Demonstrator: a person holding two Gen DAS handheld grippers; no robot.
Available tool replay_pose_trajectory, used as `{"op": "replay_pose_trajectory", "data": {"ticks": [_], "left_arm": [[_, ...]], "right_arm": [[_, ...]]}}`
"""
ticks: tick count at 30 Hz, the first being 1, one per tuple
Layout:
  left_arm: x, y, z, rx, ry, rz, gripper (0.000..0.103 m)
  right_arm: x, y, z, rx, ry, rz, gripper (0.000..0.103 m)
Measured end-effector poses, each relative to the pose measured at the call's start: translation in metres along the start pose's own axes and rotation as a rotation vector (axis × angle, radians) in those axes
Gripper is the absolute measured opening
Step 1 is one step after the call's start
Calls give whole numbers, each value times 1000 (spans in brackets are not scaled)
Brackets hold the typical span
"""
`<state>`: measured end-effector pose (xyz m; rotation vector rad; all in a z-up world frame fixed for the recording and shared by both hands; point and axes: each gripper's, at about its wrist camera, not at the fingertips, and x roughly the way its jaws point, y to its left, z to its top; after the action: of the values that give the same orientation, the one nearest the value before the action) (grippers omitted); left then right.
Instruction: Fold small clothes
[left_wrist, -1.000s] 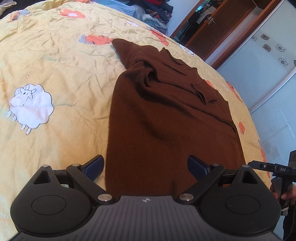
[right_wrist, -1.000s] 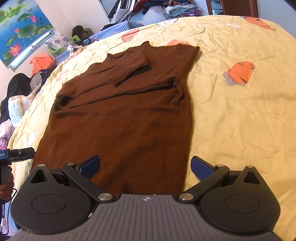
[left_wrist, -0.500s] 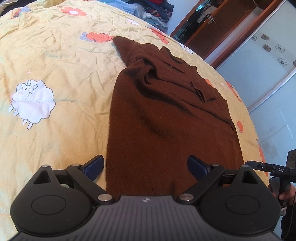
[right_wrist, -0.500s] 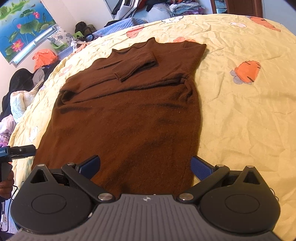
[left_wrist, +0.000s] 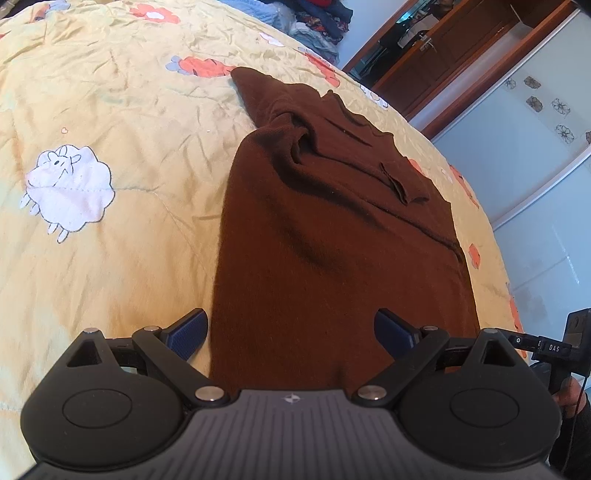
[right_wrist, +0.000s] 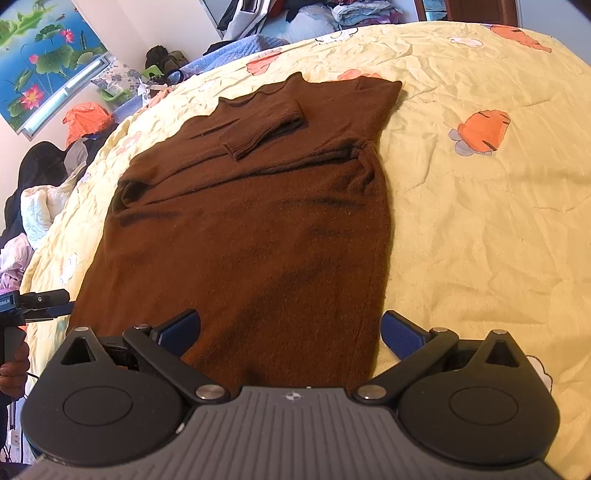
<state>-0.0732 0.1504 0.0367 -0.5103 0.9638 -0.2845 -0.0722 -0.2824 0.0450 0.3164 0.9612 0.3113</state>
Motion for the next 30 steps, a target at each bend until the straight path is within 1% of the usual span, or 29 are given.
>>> {"op": "replay_pose_trajectory", "data": {"ticks": [4, 7, 12, 16, 23, 30], "left_arm": [[0, 0, -1, -3, 1, -3, 97], [-1, 1, -2, -19, 5, -20, 97], [-3, 9, -2, -80, 16, -69, 97], [-4, 14, -3, -134, 25, -107, 97], [-5, 12, -6, -138, 49, -123, 97], [-4, 10, -8, -132, 54, -124, 97]], "right_arm": [[-1, 0, 0, 2, -1, 3, 103], [-1, -2, -1, 14, 0, 9, 103], [-4, -8, -1, 62, -6, 45, 103], [-6, -11, -3, 86, -9, 53, 103], [-8, -16, -7, 116, -6, 67, 103], [-8, -19, -10, 130, 1, 68, 103]]}}
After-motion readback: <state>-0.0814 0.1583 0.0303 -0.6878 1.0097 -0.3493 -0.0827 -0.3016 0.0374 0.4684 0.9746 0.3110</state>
